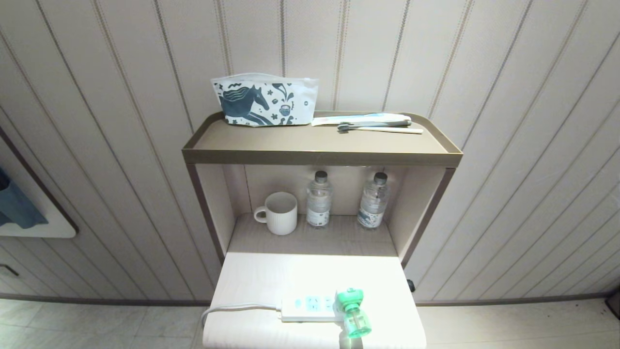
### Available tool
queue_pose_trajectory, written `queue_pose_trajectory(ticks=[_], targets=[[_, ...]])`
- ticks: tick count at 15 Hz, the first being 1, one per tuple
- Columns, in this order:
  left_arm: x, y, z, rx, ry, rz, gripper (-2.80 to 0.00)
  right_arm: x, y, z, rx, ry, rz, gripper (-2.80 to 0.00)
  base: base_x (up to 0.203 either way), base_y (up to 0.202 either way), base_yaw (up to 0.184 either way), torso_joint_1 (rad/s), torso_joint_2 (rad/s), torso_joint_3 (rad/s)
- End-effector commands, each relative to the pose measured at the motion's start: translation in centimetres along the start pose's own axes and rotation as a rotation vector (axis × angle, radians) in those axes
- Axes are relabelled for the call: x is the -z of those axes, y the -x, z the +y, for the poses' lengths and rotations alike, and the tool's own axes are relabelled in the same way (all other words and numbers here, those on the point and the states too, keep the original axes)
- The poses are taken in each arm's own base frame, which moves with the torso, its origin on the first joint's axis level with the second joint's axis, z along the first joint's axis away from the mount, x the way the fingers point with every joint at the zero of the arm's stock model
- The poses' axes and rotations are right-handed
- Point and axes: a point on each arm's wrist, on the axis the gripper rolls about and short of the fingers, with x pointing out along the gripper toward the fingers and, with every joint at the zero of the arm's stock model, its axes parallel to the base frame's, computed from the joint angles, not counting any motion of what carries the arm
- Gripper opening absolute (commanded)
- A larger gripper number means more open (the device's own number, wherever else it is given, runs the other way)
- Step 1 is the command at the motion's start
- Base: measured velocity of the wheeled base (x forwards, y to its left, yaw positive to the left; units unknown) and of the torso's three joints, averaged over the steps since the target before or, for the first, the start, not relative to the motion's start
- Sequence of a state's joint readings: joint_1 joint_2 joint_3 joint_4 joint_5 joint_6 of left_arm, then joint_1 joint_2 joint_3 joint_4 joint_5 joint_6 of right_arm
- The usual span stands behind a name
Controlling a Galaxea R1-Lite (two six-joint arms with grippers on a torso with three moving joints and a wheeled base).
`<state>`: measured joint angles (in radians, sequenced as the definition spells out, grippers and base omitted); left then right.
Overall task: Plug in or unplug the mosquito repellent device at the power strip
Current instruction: Hold the socket with your left hand and unplug it with your right hand
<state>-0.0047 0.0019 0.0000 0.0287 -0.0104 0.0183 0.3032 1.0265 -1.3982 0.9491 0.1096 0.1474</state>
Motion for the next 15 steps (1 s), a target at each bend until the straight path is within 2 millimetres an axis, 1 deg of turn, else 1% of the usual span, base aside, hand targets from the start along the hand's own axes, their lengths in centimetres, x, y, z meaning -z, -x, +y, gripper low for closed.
queue_pose_trajectory(ticks=[1, 4, 7, 12, 13, 15], targets=[[0.0, 0.0, 0.0, 0.0, 0.0, 0.0, -2.8, -1.6, -2.9, 0.9, -0.062, 0.019, 0.132, -2.8, 0.0, 0.0, 0.0, 0.0, 0.0, 0.0], [0.0, 0.0, 0.0, 0.0, 0.0, 0.0, -2.8, -2.5, -7.1, 3.2, -0.114, 0.043, 0.323, -2.8, 0.0, 0.0, 0.0, 0.0, 0.0, 0.0], [0.0, 0.0, 0.0, 0.0, 0.0, 0.0, -2.8, -2.2, -11.7, 5.1, -0.032, 0.082, 0.463, -2.8, 0.0, 0.0, 0.0, 0.0, 0.0, 0.0], [0.0, 0.0, 0.0, 0.0, 0.0, 0.0, -2.8, -2.6, -16.1, 7.1, -0.007, 0.118, 0.541, -2.8, 0.0, 0.0, 0.0, 0.0, 0.0, 0.0], [0.0, 0.0, 0.0, 0.0, 0.0, 0.0, -2.8, -2.6, -17.0, 7.6, -0.008, 0.126, 0.559, 0.0, 0.0, 0.0, 0.0, 0.0, 0.0, 0.0], [0.0, 0.0, 0.0, 0.0, 0.0, 0.0, -2.8, -2.7, -18.6, 8.8, -0.016, 0.137, 0.579, 0.0, 0.0, 0.0, 0.0, 0.0, 0.0, 0.0]])
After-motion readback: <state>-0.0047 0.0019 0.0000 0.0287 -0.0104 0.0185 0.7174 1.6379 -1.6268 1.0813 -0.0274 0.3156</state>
